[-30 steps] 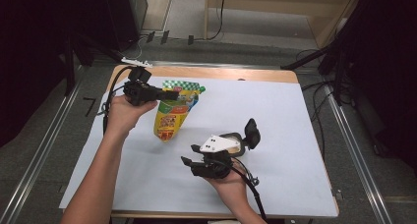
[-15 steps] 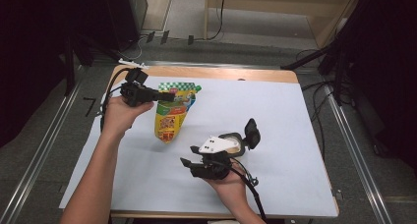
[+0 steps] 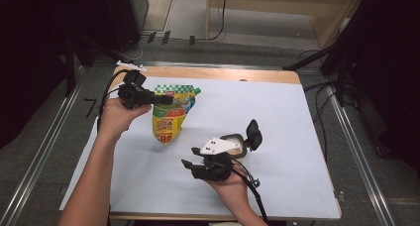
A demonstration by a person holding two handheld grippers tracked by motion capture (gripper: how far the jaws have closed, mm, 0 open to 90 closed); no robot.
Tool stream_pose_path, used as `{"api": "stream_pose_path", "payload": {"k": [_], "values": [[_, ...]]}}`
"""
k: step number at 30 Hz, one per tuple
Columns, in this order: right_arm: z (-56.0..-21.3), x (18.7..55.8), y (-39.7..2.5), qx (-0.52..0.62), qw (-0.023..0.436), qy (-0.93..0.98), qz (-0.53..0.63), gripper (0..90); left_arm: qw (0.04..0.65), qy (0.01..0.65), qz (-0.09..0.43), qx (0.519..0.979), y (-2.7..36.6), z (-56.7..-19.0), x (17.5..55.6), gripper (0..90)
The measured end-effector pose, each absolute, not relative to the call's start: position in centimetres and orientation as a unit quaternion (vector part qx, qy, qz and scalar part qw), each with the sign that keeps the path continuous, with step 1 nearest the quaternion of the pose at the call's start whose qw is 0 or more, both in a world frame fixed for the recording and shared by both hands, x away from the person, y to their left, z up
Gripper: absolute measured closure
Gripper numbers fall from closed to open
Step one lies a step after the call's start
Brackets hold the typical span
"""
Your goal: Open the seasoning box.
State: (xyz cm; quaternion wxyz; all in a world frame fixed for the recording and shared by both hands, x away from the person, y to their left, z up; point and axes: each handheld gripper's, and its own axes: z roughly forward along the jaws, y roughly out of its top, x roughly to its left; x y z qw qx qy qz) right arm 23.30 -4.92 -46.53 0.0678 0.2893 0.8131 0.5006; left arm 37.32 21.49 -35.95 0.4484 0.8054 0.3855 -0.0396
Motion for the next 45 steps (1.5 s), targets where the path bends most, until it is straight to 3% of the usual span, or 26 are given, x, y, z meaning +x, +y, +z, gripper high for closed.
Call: {"api": "stream_pose_path", "payload": {"k": [13,34,45], "values": [[-46.5,23.3,-5.0,0.289,0.067,0.813,0.502,49.9,0.457,0.381,-0.043,0.803,21.9,-35.6,37.1,67.3],[-46.5,23.3,-5.1,0.290,0.066,0.812,0.502,50.0,0.468,0.373,-0.028,0.801,22.5,-33.1,35.5,63.3],[-46.1,23.4,-5.5,0.292,0.065,0.809,0.505,50.8,0.467,0.399,-0.020,0.789,23.9,-33.5,35.8,61.1]]}}
